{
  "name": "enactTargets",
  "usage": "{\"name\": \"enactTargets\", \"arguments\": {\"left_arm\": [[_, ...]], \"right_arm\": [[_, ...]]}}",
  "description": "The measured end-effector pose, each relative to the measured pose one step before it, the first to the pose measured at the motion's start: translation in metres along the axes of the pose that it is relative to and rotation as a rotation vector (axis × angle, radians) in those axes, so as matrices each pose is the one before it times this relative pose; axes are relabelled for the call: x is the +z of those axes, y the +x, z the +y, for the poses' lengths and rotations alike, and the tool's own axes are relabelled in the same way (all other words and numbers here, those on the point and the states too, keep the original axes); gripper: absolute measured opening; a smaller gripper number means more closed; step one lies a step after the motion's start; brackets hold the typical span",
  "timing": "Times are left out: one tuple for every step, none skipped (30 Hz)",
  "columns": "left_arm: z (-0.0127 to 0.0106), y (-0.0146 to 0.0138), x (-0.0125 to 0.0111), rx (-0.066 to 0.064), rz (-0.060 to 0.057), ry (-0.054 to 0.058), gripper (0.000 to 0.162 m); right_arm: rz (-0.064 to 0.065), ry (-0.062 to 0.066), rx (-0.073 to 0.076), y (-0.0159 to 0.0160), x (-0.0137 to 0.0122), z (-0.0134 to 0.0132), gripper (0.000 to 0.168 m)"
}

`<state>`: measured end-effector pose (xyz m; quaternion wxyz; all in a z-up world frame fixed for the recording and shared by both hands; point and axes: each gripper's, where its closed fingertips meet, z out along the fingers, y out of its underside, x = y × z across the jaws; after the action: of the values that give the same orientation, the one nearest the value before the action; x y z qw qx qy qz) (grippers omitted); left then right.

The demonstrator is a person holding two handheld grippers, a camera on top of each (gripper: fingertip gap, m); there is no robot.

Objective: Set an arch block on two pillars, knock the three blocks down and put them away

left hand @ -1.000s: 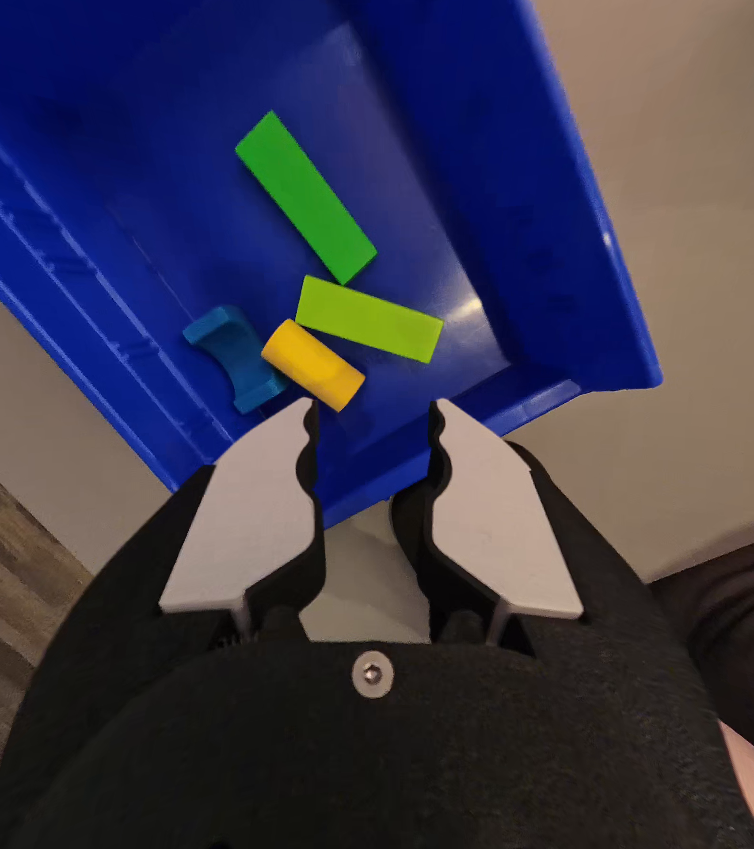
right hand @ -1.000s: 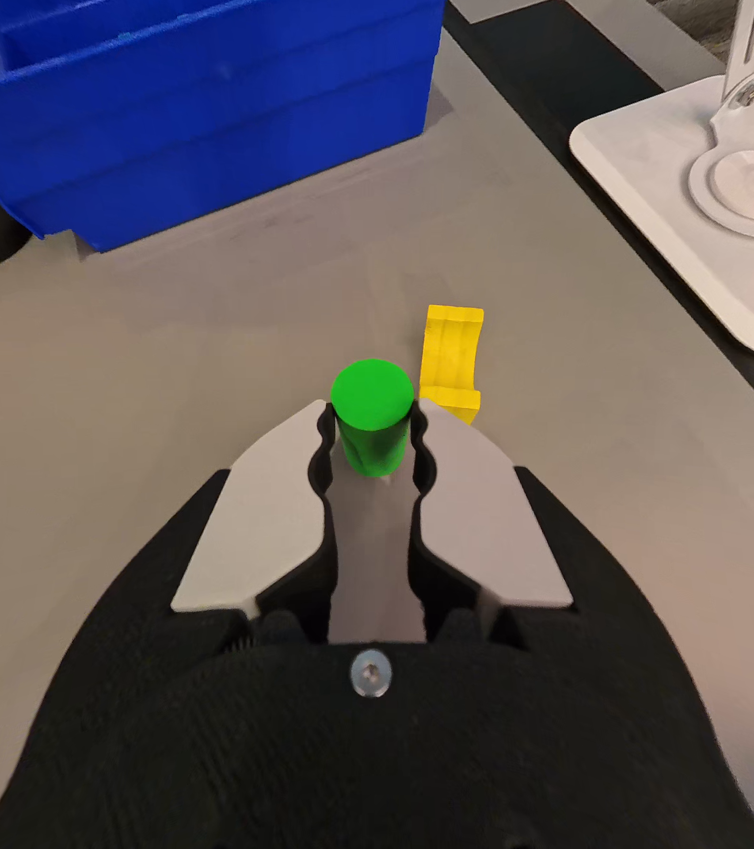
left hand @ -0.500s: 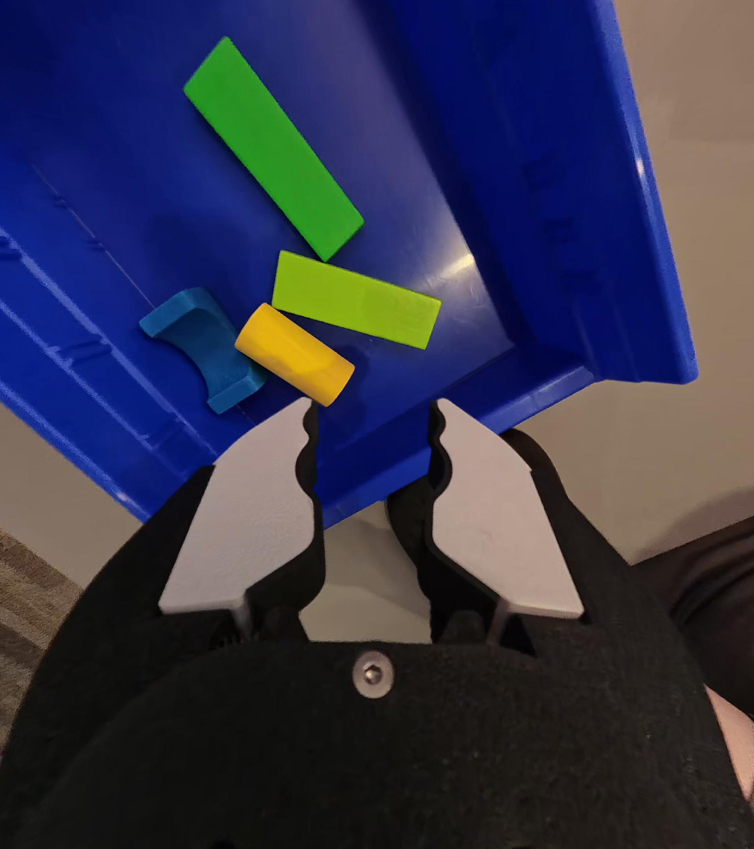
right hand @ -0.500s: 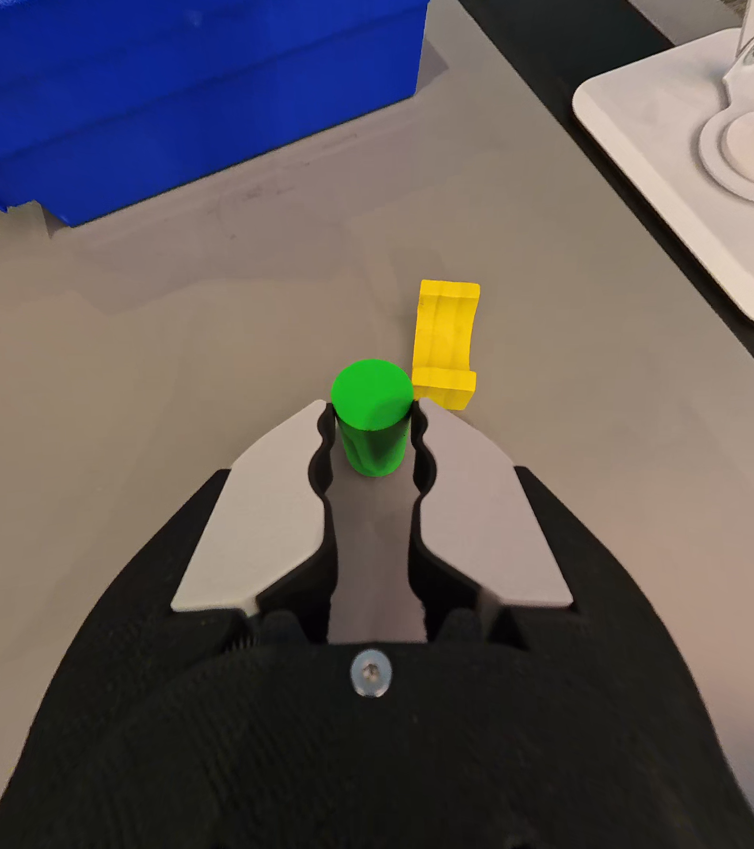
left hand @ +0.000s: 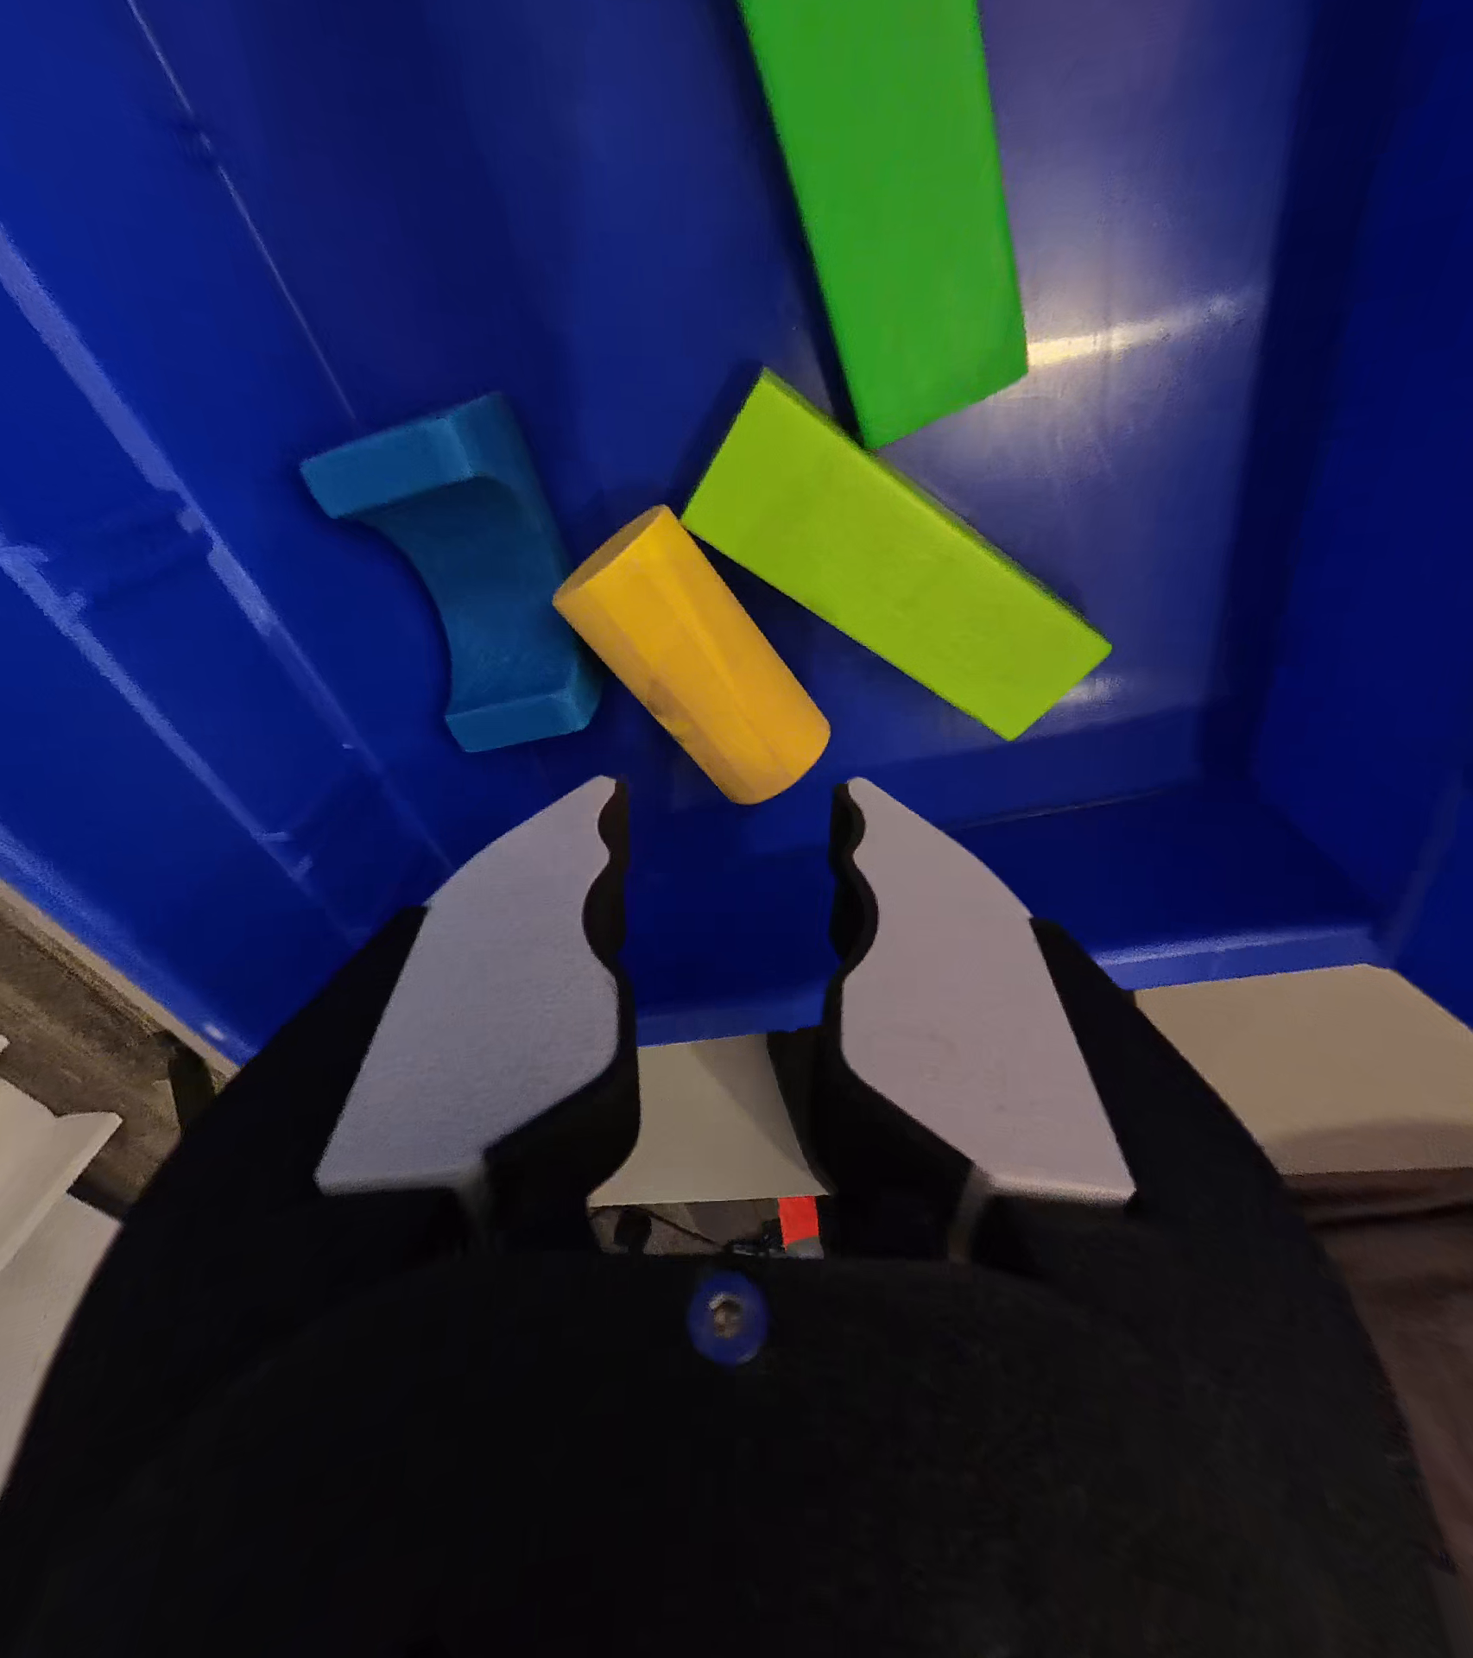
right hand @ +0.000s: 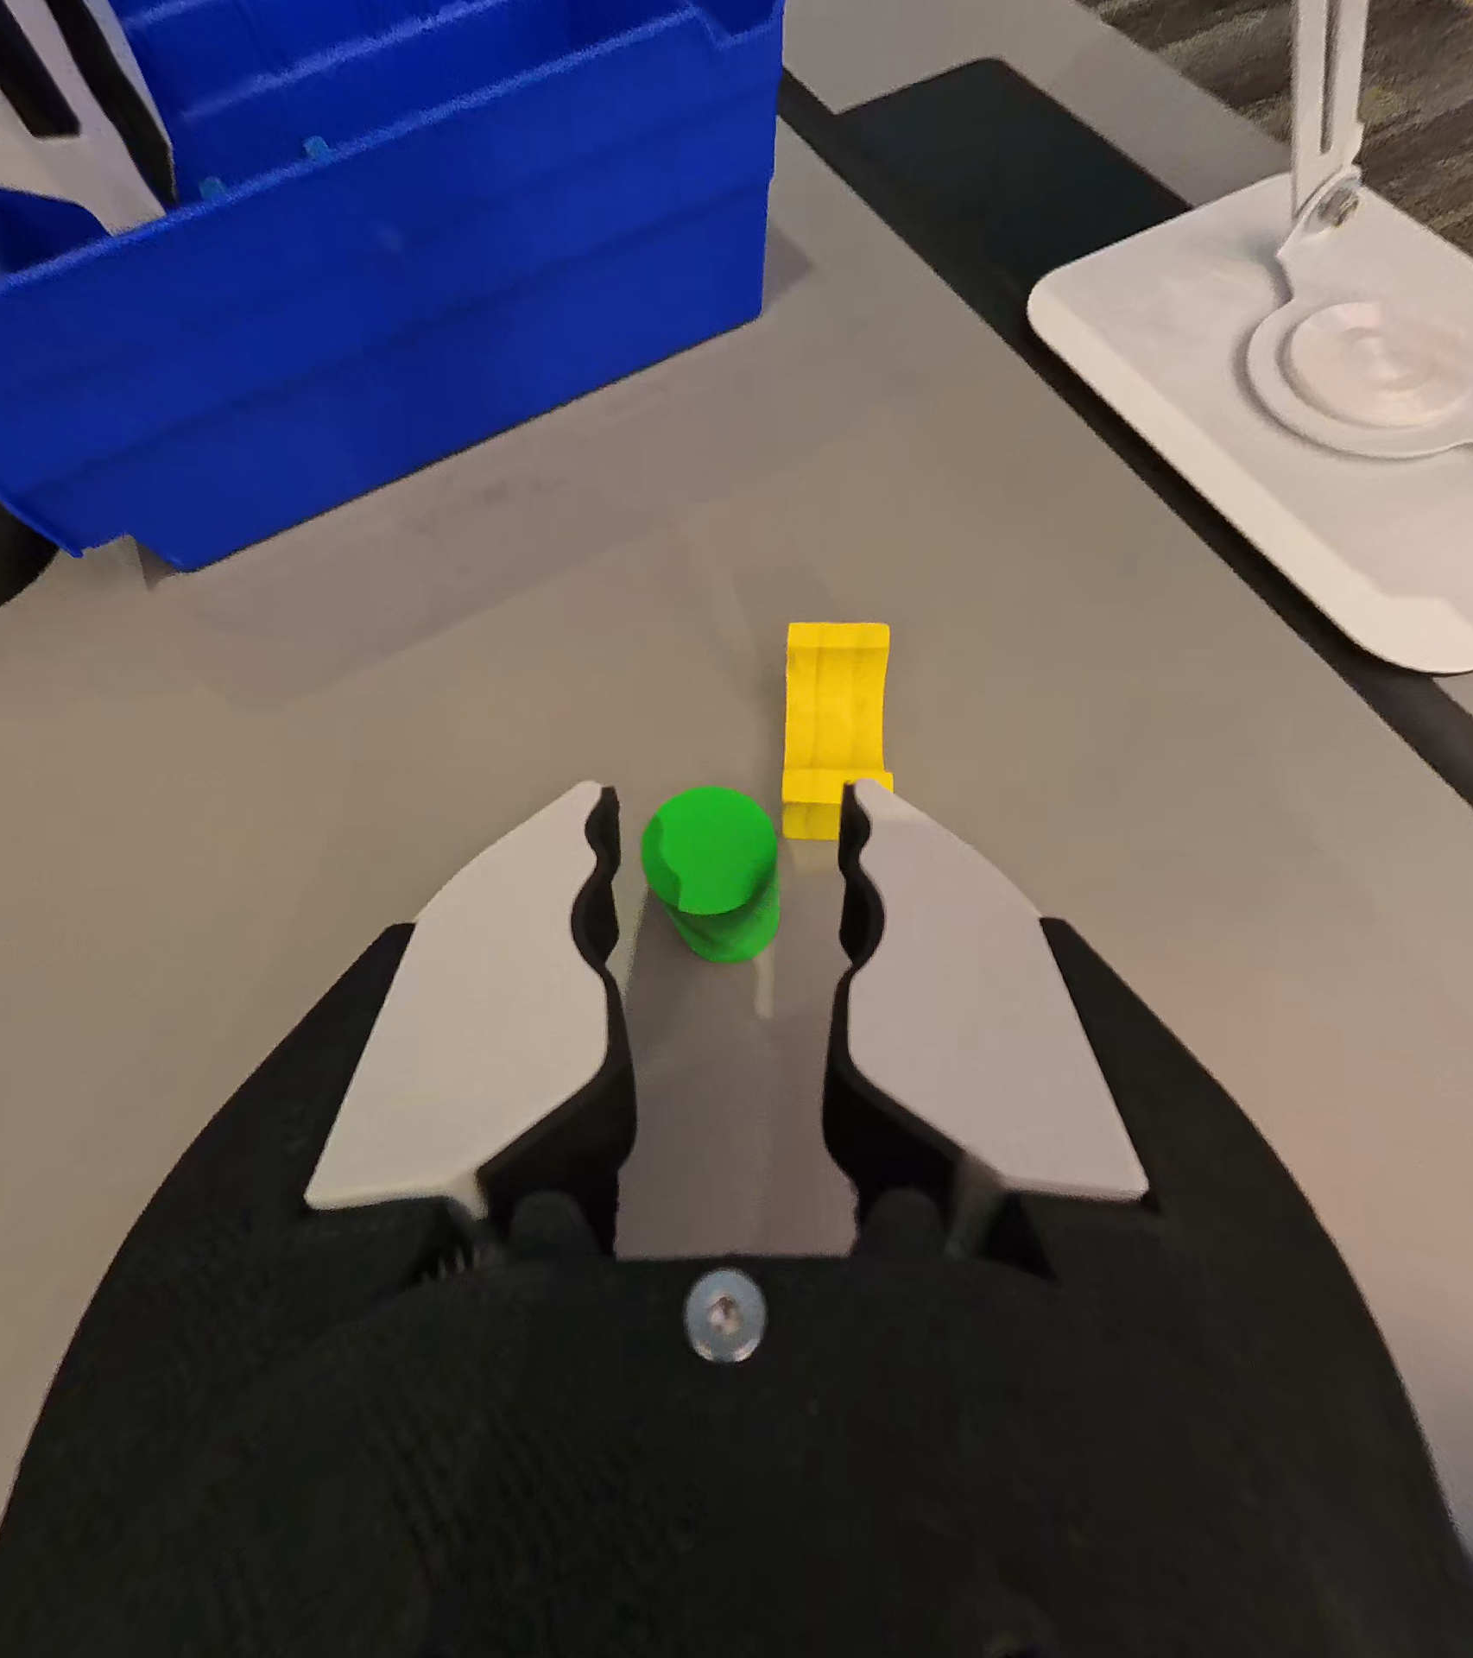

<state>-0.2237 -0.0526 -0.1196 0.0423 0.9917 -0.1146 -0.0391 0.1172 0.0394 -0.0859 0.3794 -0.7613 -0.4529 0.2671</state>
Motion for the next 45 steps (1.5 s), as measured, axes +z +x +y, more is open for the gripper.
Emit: {"name": "enactTargets", "arguments": {"left_arm": [[0.00023,0.00085,0.00234,-0.0088,0.0034,-0.0121,0.046],[0.00092,0.00029,0.00263,-0.0107,0.0019,-0.0156,0.049],[0.00084,-0.00004,0.00265,-0.0119,0.0008,-0.0142,0.052],[0.00026,0.00012,0.0022,-0.0116,0.0037,-0.0117,0.053],[-0.00084,0.00009,0.00202,-0.0163,0.0047,-0.0054,0.055],[-0.0013,0.00136,0.00208,-0.0176,0.014,-0.0038,0.056],[-0.00135,0.00202,0.00248,-0.0155,0.0186,-0.0054,0.056],[-0.00129,0.00123,0.00309,-0.0107,0.0132,-0.0107,0.057],[-0.00005,0.00062,0.00388,-0.0065,0.0079,-0.0181,0.057],[0.00079,-0.00086,0.00405,-0.0046,-0.0027,-0.0239,0.056],[0.00104,-0.00212,0.00389,-0.0013,-0.0111,-0.0236,0.053],[0.00111,-0.00146,0.00361,0.0019,-0.007,-0.0244,0.048],[0.00055,-0.00111,0.00139,0.002,-0.0067,-0.0175,0.047],[-0.00085,-0.0006,-0.00059,0.0069,-0.0049,0.0057,0.047],[-0.00055,-0.00084,-0.00045,0.0153,-0.0069,0.0036,0.046],[0.0008,-0.00142,-0.00045,0.0194,-0.0107,-0.0026,0.046],[0.00202,-0.0027,-0.00125,0.017,-0.018,-0.0036,0.043],[0.00157,-0.00254,-0.00295,0.0106,-0.0155,0.0075,0.041],[-0.00005,-0.00057,-0.00502,0.0021,0.0008,0.0241,0.04],[-0.00134,0.00001,-0.00703,-0.0019,0.0055,0.0382,0.039],[-0.0015,-0.00037,-0.00879,-0.0012,-0.0001,0.0437,0.038],[-0.00214,0.00005,-0.01006,0.0013,-0.0033,0.051,0.037],[-0.00172,0.00172,-0.01053,0.002,0.0002,0.05,0.037],[-0.00123,0.00417,-0.01057,0.0146,0.0055,0.0445,0.037],[-0.00258,0.00686,-0.01046,0.0341,0.011,0.052,0.037],[-0.00317,0.00817,-0.01034,0.039,0.0126,0.0521,0.037],[-0.00294,0.00726,-0.01021,0.0286,0.0033,0.0458,0.037],[-0.00352,0.00859,-0.00999,0.0292,0.0084,0.045,0.037],[-0.00509,0.01058,-0.00986,0.0402,0.0157,0.052,0.037],[-0.0066,0.01269,-0.00978,0.0482,0.0224,0.056,0.037],[-0.00792,0.01552,-0.0092,0.0516,0.0341,0.0578,0.037],[-0.00889,0.0185,-0.00834,0.058,0.0458,0.0567,0.037],[-0.01052,0.0206,-0.00697,0.0708,0.0515,0.0583,0.037],[-0.0122,0.02106,-0.00522,0.0739,0.0522,0.0601,0.037],[-0.01269,0.02097,-0.00348,0.0649,0.0559,0.0559,0.037],[-0.01234,0.01978,-0.00141,0.0557,0.0556,0.0488,0.037],[-0.01159,0.01681,0.0001,0.0502,0.0446,0.0437,0.037],[-0.00948,0.01384,0.00136,0.0401,0.0332,0.0325,0.037],[-0.00612,0.01,0.00212,0.0282,0.0193,0.0165,0.037],[-0.0028,0.00657,0.00237,0.0181,0.0071,0.0004,0.037],[-0.0019,0.00359,0.0023,0.0146,-0.0066,-0.0026,0.037],[-0.00267,0.00182,0.00161,0.0137,-0.012,0.0056,0.037],[-0.003,0.00234,0.00164,0.0077,-0.0002,0.0085,0.037],[-0.00252,0.00295,0.00191,0.002,0.0109,0.0069,0.037],[-0.00135,0.00187,0.00205,-0.0006,0.0083,0.0014,0.037]], "right_arm": [[0.0049,0.0062,-0.0034,0.00033,-0.00191,-0.00206,0.049],[0.0074,0.0041,-0.0055,0.00048,-0.00154,-0.00153,0.049],[0.0053,0.0019,-0.0055,0.00025,-0.00134,-0.00114,0.049],[0.0032,0.0008,-0.0048,-0.00018,-0.00103,-0.0009,0.049],[0.0019,0.0014,-0.0043,-0.00047,-0.00084,-0.00108,0.049],[0.0016,0.0019,-0.0044,-0.00068,-0.00069,-0.00121,0.049],[0.0011,0.0015,-0.0064,-0.00109,-0.00064,-0.00121,0.049],[0.0008,0.0005,-0.0085,-0.00138,-0.0007,-0.00133,0.049],[0.003,-0.0007,-0.0092,-0.00112,-0.00083,-0.00116,0.049],[0.0049,0.0005,-0.0099,-0.0009,-0.00084,-0.00141,0.049],[0.0012,0.0003,-0.0087,-0.00135,-0.00077,-0.00133,0.049],[-0.0015,-0.0007,-0.0064,-0.0016,-0.00062,-0.00113,0.049],[0.0003,-0.0004,-0.0053,-0.00117,-0.00062,-0.00104,0.049],[0.0012,-0.0014,-0.0057,-0.00081,-0.00053,-0.00066,0.049],[0.0011,-0.0026,-0.0064,-0.00072,-0.00034,-0.00033,0.049],[0.0034,-0.0033,-0.0066,-0.00015,-0.00041,-0.00011,0.049],[0.007,-0.0012,-0.0048,0.00052,-0.00053,-0.00043,0.049],[0.0087,0.0015,-0.0018,0.00095,-0.00074,-0.00073,0.049],[0.0083,0.0061,0.0011,0.0013,-0.00115,-0.00152,0.049],[0.003,0.0105,0.0036,0.00055,-0.00138,-0.0022,0.049],[-0.0002,0.0125,0.0061,0.00024,-0.0016,-0.00247,0.049],[-0.0012,0.0138,0.0076,-0.00006,-0.0017,-0.00291,0.049],[-0.0018,0.0154,0.0071,-0.00061,-0.00175,-0.0032,0.048],[-0.0031,0.016,0.0051,-0.00118,-0.00166,-0.00359,0.048],[-0.0022,0.0165,0.0032,-0.0017,-0.00145,-0.00382,0.048],[-0.0039,0.0148,0.0031,-0.00248,-0.00111,-0.00366,0.048],[-0.0098,0.0132,0.0043,-0.00392,-0.00048,-0.00365,0.048],[-0.0169,0.0127,0.0039,-0.00557,-0.0002,-0.00375,0.048],[-0.0233,0.0135,0.0026,-0.00753,0.00025,-0.00415,0.048],[-0.0301,0.0188,0.0014,-0.00954,0.00038,-0.00532,0.048],[-0.0435,0.0256,0.0041,-0.01214,0.00083,-0.00648,0.048],[-0.0553,0.0368,0.013,-0.01422,0.00153,-0.00775,0.048],[-0.0687,0.0456,0.0218,-0.0157,0.00226,-0.00808,0.048],[-0.08,0.0512,0.0364,-0.01619,0.00285,-0.00802,0.048],[-0.066,0.0505,0.052,-0.01252,0.00332,-0.00677,0.048],[-0.0545,0.0448,0.0551,-0.00921,0.00295,-0.00518,0.048],[-0.0517,0.0409,0.0562,-0.00731,0.00251,-0.00386,0.048],[-0.0523,0.0391,0.0563,-0.00628,0.00172,-0.0031,0.048],[-0.0586,0.0388,0.0542,-0.00631,0.00073,-0.00329,0.049],[-0.0571,0.0407,0.0551,-0.00564,-0.00015,-0.00385,0.049],[-0.051,0.0426,0.0599,-0.00465,-0.00084,-0.00447,0.049],[-0.0546,0.0472,0.0601,-0.0051,-0.00111,-0.00502,0.049],[-0.0407,0.0399,0.0608,-0.00304,-0.00048,-0.0041,0.049],[-0.0185,0.0144,0.0505,0.00008,-0.00017,-0.00103,0.048],[-0.0078,-0.0031,0.0303,0.00135,0.00017,0.0012,0.048]]}}
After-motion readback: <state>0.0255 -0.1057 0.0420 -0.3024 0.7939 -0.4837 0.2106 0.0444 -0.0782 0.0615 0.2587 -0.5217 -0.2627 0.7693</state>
